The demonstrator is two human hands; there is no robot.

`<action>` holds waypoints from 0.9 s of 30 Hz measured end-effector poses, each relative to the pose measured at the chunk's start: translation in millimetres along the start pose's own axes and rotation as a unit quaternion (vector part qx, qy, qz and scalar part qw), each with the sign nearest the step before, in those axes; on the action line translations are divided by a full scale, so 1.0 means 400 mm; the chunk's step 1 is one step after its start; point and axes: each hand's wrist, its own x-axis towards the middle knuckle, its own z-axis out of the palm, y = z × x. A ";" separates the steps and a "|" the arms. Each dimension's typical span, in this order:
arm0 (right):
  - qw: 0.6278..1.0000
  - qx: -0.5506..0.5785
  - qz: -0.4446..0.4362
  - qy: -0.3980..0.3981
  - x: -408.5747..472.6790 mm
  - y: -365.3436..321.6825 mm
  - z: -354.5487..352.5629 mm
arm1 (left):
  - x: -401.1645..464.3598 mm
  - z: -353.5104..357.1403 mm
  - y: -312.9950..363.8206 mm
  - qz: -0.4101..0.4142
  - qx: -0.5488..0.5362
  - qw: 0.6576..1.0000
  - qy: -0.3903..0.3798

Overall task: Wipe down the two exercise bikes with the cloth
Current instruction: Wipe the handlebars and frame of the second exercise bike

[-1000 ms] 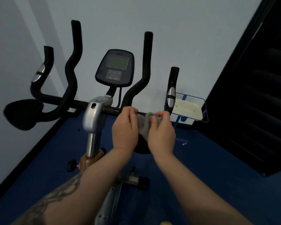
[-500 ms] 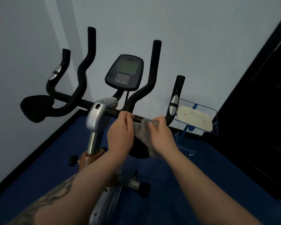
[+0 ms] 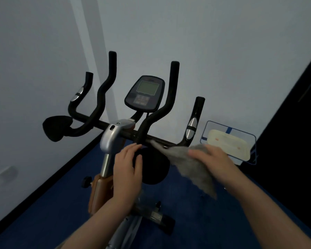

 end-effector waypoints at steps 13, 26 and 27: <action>0.998 0.053 -0.008 -0.036 0.089 0.021 -0.154 | 0.070 0.108 0.128 -0.031 0.046 0.998 0.023; 0.784 -0.423 -0.438 0.121 0.312 0.071 -0.002 | 0.045 0.143 0.110 -0.041 0.126 0.990 0.051; 0.774 -0.408 -0.472 0.107 0.317 0.085 -0.007 | 0.045 0.142 0.112 -0.041 0.124 0.990 0.053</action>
